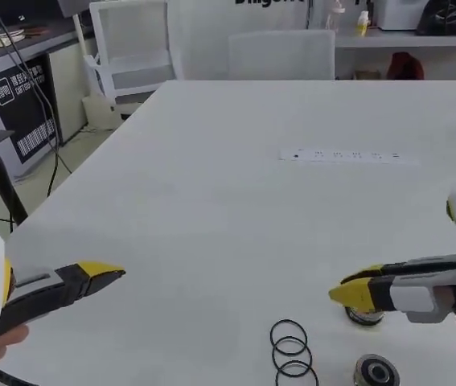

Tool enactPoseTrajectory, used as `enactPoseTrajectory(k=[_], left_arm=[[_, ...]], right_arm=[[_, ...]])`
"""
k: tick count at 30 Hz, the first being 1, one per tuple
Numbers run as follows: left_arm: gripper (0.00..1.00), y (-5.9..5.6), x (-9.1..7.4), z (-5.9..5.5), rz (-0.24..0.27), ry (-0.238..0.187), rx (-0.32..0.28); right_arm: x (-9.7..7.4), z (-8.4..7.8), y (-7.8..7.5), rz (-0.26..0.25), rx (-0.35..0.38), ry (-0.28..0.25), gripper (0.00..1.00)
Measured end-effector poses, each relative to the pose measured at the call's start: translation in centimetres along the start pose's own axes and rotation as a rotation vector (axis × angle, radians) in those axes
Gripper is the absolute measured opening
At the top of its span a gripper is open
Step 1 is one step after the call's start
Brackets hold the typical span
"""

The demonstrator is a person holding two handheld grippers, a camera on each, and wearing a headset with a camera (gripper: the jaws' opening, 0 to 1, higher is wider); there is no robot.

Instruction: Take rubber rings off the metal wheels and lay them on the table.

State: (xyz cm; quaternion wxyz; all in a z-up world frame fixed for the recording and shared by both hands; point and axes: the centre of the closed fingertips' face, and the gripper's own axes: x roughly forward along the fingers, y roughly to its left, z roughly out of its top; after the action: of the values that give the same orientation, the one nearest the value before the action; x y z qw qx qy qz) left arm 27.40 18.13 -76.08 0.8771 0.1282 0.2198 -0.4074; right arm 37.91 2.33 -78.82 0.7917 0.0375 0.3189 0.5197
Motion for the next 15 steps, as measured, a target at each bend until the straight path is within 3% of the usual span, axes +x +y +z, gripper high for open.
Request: enactPoseTrajectory(k=[8, 15], left_arm=[[0.97, 0.6, 0.9, 2.4, -0.026, -0.022, 0.061], [0.97, 1.2, 2.5, 5.6, -0.055, -0.063, 0.123]], right_arm=[[-1.7, 0.3, -3.3, -0.087, 0.047, -0.049, 0.22], [-2.0, -0.1, -4.2, -0.113, 0.033, -0.037, 0.22]])
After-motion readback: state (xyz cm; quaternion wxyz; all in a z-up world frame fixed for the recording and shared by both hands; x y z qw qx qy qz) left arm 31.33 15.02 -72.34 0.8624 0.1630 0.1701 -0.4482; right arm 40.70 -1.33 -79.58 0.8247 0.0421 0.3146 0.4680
